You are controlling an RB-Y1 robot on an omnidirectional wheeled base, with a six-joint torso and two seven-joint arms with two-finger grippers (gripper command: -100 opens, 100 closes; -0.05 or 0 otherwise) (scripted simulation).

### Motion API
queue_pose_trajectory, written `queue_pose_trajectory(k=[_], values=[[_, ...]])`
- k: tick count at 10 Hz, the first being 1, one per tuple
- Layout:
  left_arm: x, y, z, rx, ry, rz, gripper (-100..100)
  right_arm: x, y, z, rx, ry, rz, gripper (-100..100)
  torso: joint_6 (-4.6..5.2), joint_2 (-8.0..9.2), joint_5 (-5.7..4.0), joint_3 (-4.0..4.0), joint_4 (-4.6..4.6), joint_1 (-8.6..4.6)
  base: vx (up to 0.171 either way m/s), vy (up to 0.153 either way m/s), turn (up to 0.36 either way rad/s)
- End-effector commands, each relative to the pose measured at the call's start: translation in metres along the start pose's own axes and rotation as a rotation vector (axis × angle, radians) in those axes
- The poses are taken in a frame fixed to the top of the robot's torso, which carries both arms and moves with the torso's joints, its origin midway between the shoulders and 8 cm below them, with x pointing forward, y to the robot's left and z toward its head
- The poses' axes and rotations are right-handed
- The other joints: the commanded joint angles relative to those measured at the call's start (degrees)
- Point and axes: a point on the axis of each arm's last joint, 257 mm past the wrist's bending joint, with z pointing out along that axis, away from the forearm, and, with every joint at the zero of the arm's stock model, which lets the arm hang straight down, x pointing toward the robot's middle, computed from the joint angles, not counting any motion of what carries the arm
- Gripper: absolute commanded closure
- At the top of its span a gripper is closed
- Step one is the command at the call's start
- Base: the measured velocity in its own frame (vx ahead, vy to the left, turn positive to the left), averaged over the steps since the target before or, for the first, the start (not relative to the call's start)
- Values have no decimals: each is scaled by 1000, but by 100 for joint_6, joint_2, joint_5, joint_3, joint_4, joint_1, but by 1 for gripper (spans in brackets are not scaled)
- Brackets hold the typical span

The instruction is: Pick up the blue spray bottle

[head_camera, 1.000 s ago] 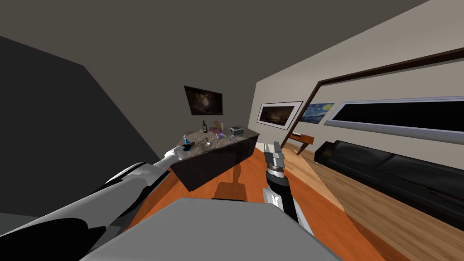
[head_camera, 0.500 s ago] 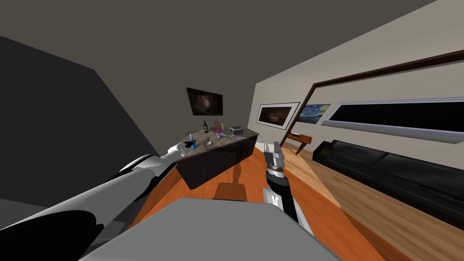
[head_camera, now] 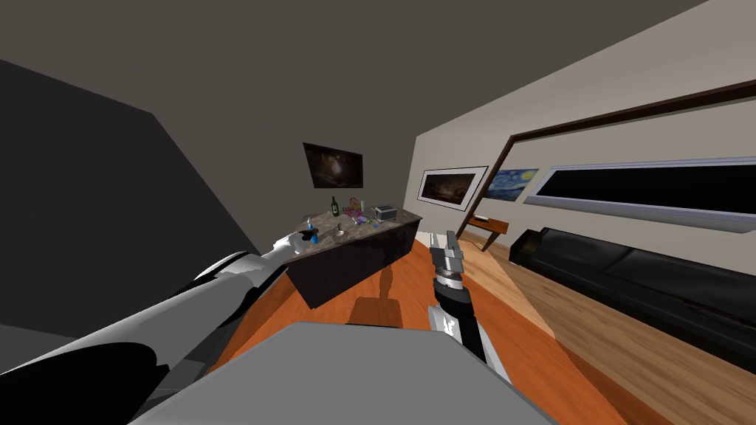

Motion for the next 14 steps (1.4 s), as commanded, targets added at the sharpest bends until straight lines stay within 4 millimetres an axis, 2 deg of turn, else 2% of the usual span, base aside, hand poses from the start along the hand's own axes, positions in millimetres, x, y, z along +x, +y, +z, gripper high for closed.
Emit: queue_pose_trajectory(k=[1, 2, 3, 4, 5, 7, 8, 10, 12, 13, 14], values=[[0, 0, 0, 0, 0, 0, 0, 0, 0, 0, 0, 0, 0, 0, 0, 0, 0, 0, 0, 0, 0, 0, 0], [4, 10, 0, -22, 11, -3, 100, 0, 0, 0, 0, 0, 0, 0, 0, 0, 0, 0, 0, 0, 9, -1, -9], [1, 25, -3, -28, -5, -41, 100, 0, 0, 0, 0, 0, 0, 0, -5, -1, 1, -1, -2, 3, 145, -2, 128], [27, 13, -8, 18, 16, -32, 100, 0, 0, 0, 0, 0, 0, 0, -19, -34, 3, -17, -6, 11, 188, -23, 137], [39, 24, -10, 4, 31, -42, 100, 0, 0, 0, 0, 0, 0, 0, -10, -57, 10, -35, -17, 9, 105, -18, 19], [31, 30, -9, -7, 14, -16, 100, 0, 0, 0, 0, 0, 0, 0, 4, -52, 46, -49, -45, 42, 5, 3, -16], [27, 48, -13, -20, -3, -50, 100, 0, 0, 0, 0, 0, 0, 0, 5, -46, 51, -46, -46, 49, 127, 3, 144], [37, 48, -18, -7, 1, -42, 100, 0, 0, 0, 0, 0, 0, 0, -4, -99, 52, -75, -56, 54, 137, -12, 72], [54, 50, -24, 6, 14, -26, 100, 0, 0, 0, 0, 0, 0, 0, 11, -70, 62, -64, -57, 51, 11, 0, -23], [40, 68, -28, -10, -14, -62, 100, 0, 0, 0, 0, 0, 0, 0, 12, -55, 84, -65, -75, 51, 124, -42, 140], [47, 67, -32, 2, -10, -53, 100, 0, 0, 0, 0, 0, 0, 0, -3, -87, 81, -81, -80, 44, 161, -46, 143]])
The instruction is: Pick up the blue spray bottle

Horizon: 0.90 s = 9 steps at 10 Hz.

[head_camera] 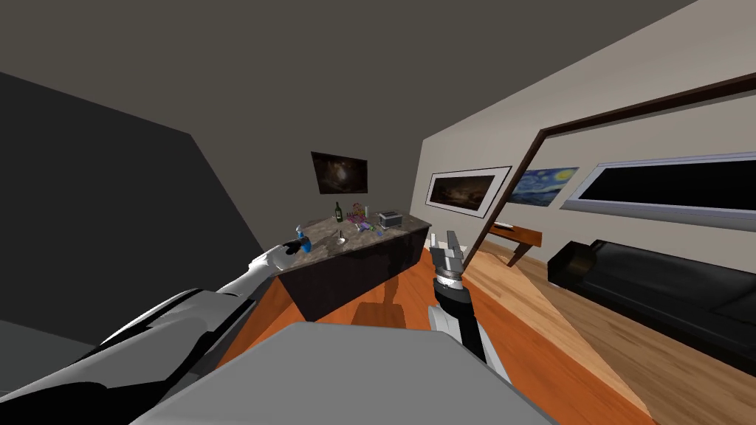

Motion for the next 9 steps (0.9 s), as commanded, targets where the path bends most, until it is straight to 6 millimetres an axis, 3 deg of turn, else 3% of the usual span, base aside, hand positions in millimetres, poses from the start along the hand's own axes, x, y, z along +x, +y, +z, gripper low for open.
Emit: queue_pose_trajectory(k=[1, 3, 4, 6, 8, 9], values=[[11, 8, -6, -4, 12, 4, 100, 0, 0, 0, 0, 0, 0, 0, 0, 0, 0, 0, 0, 0, 81, -2, -2], [26, 7, -16, 21, 21, 21, 100, 0, 0, 0, 0, 0, 0, 0, 10, 26, 19, 8, -8, 19, 16, 22, -21], [7, 22, -20, 6, -12, -10, 100, 0, 0, 0, 0, 0, 0, 0, 12, 37, 38, 6, -21, 20, 126, -27, 134], [21, 25, -29, 18, 2, 6, 100, 0, 0, 0, 0, 0, 0, 0, 8, -13, 37, -23, -32, 6, 126, -28, 71], [36, 26, -40, 36, 15, 22, 100, 0, 0, 0, 0, 0, 0, 0, 17, 14, 43, -10, -31, 17, 10, 10, -24], [15, 43, -43, 13, -18, -4, 100, 0, 0, 0, 0, 0, 0, 0, 13, 29, 61, -8, -42, 21, 126, -27, 153]])
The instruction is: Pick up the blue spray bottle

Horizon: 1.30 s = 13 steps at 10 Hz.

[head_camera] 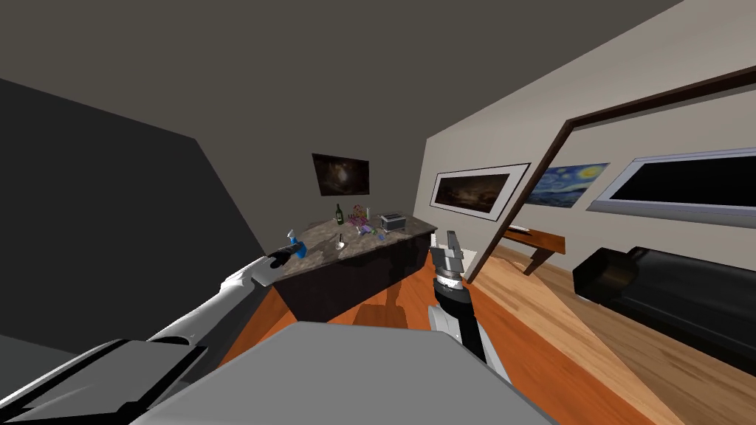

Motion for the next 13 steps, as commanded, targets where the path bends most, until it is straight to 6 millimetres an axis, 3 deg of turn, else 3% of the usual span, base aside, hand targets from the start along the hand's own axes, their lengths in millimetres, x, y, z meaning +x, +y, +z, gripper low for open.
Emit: queue_pose_trajectory(k=[1, 4, 5, 6, 9, 10, 13], values=[[0, 9, -9, -2, -5, -2, 100, 0, 0, 0, 0, 0, 0, 0, 0, 0, 0, 0, 0, 0, 173, -40, 140], [22, 11, -26, 19, 20, 21, 100, 0, 0, 0, 0, 0, 0, 0, 19, 10, 10, 0, -6, 7, 33, -1, -17], [21, 8, -27, 26, 17, 22, 100, 0, 0, 0, 0, 0, 0, 0, 16, 28, 21, 6, -11, 9, -14, 9, 2], [2, 25, -34, 5, -14, 6, 100, 0, 0, 0, 0, 0, 0, 0, 15, 35, 31, 7, -15, 9, 131, -16, 184], [22, 18, -58, 48, 10, 32, 100, 0, 0, 0, 0, 0, 0, 0, 25, -13, 32, -21, -27, -2, 100, -23, 20], [-1, 32, -63, 31, -25, 22, 100, 0, 0, 0, 0, 0, 0, 0, 22, 11, 34, -9, -24, 1, 107, -37, 158], [18, 30, -84, 55, 5, 45, 100, 0, 0, 0, 0, 0, 0, 0, 23, -6, 30, -17, -25, -4, 90, -24, 27]])
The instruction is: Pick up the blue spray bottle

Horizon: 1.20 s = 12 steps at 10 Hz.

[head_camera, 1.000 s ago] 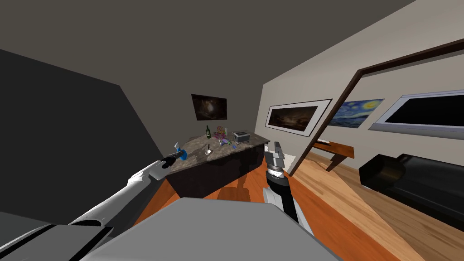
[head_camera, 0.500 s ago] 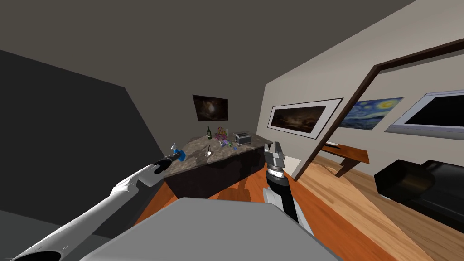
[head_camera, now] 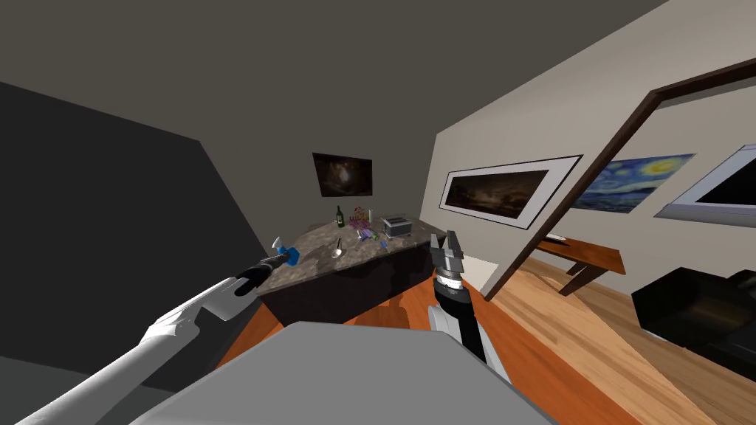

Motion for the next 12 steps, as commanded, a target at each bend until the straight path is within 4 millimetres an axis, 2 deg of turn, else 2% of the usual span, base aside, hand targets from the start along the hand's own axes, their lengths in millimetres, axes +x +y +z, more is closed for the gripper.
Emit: queue_pose_trajectory(k=[1, 2, 4, 6, 7, 8, 10, 12], values=[[9, -3, -12, 15, 17, 11, 100, 0, 0, 0, 0, 0, 0, 0, 0, 0, 0, 0, 0, 0, -5, 9, -9], [-13, 11, -17, -5, -15, 8, 100, 0, 0, 0, 0, 0, 0, 0, -3, 16, 1, 9, 3, 5, 118, -17, 150], [-5, 4, -29, 18, -2, 19, 100, 0, 0, 0, 0, 0, 0, 0, -4, -32, -11, -14, -1, -10, 137, -29, 65], [6, 0, -43, 34, 20, 31, 100, 0, 0, 0, 0, 0, 0, 0, 1, 1, -3, 1, 1, -7, 5, -9, -20], [6, -6, -47, 49, 19, 33, 100, 0, 0, 0, 0, 0, 0, 0, -1, 20, -5, 12, 6, -5, -19, -1, 9], [-13, 6, -55, 33, -4, 39, 100, 0, 0, 0, 0, 0, 0, 0, 0, 28, -6, 18, 9, -2, 143, -47, 136], [0, -1, -72, 55, 22, 52, 100, 0, 0, 0, 0, 0, 0, 0, 1, -30, -13, -14, -1, -21, 132, -30, 68], [3, -14, -83, 87, 29, 57, 100, 0, 0, 0, 0, 0, 0, 0, 8, 4, -6, 4, 4, -8, 2, 2, -22]])
